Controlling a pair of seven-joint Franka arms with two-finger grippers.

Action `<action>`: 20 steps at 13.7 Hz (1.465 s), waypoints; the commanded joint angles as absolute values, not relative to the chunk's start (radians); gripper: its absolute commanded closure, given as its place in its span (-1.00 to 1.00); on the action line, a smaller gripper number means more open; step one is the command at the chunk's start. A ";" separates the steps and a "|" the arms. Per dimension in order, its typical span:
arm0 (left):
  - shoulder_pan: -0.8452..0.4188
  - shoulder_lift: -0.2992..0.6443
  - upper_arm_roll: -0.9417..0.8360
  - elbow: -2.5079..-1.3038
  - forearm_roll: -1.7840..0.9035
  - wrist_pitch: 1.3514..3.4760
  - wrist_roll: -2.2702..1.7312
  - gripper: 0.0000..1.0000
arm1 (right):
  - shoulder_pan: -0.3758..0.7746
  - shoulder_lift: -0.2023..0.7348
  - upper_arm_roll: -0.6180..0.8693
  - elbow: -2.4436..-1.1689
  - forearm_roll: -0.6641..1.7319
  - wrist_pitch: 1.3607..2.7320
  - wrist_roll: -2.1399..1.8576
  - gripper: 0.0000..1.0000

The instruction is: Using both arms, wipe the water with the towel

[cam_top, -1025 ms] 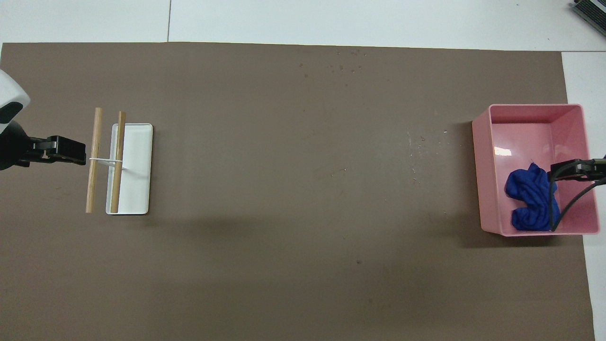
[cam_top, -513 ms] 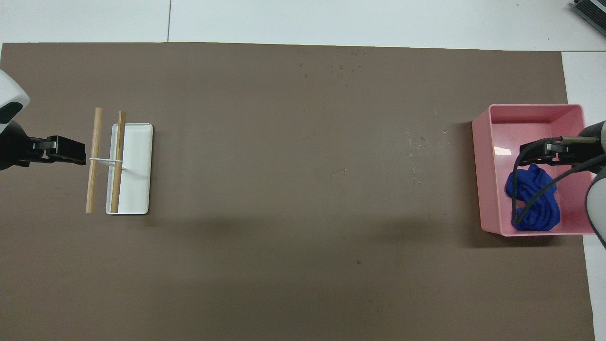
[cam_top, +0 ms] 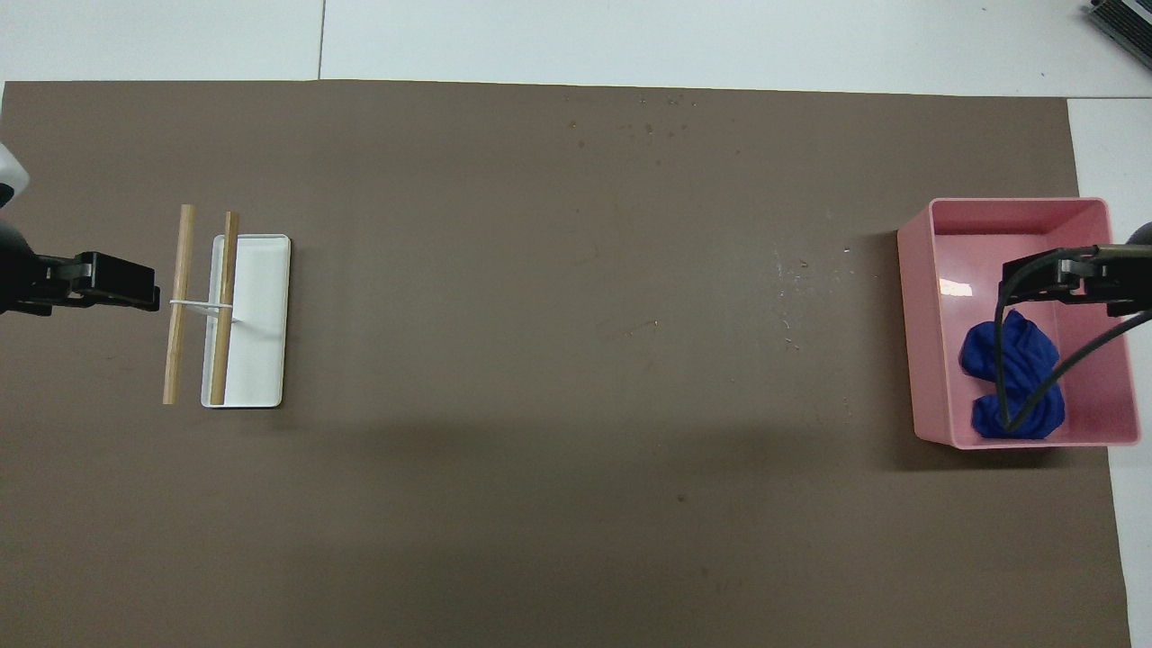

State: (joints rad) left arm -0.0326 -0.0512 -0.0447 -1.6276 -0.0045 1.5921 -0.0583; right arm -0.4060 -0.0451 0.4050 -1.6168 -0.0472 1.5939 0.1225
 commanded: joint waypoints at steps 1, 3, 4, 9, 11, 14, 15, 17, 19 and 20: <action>-0.034 -0.038 -0.035 -1.597 -0.018 1.560 -0.041 -1.00 | -0.278 -0.008 0.300 -1.525 -0.032 1.525 0.135 -1.00; -0.034 -0.038 -0.035 -1.600 -0.017 1.569 -0.040 -1.00 | -0.187 0.002 0.183 -1.508 -0.025 1.510 0.132 -1.00; -0.034 -0.038 -0.035 -1.598 -0.015 1.566 -0.040 -1.00 | -0.149 0.002 0.145 -1.508 -0.020 1.506 0.132 -1.00; -0.034 -0.038 -0.035 -1.601 -0.017 1.569 -0.040 -1.00 | -0.017 -0.012 -0.038 -1.519 -0.021 1.439 0.118 -1.00; -0.032 -0.043 -0.035 -1.609 -0.017 1.578 -0.040 -1.00 | 0.012 -0.015 -0.046 -1.523 -0.029 1.431 0.120 -1.00; -0.032 -0.044 -0.035 -1.611 -0.017 1.580 -0.038 -1.00 | 0.017 -0.023 -0.037 -1.534 -0.032 1.433 0.118 -1.00; -0.032 -0.044 -0.035 -1.612 -0.017 1.582 -0.037 -1.00 | 0.023 -0.023 -0.037 -1.535 -0.031 1.431 0.118 -1.00; -0.032 -0.048 -0.035 -1.624 -0.017 1.591 -0.038 -1.00 | 0.038 -0.023 -0.047 -1.537 -0.020 1.430 0.114 -1.00; -0.032 -0.048 -0.035 -1.624 -0.017 1.594 -0.037 -1.00 | 0.047 -0.025 -0.051 -1.542 -0.020 1.430 0.106 -1.00; -0.032 -0.048 -0.035 -1.624 -0.017 1.595 -0.038 -1.00 | 0.049 -0.025 -0.051 -1.542 -0.020 1.433 0.115 -1.00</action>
State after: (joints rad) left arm -0.0325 -0.0479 -0.0425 -1.6246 -0.0047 1.5909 -0.0568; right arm 0.0375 -0.0218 -0.0354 -1.5419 -0.0443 1.4487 0.1261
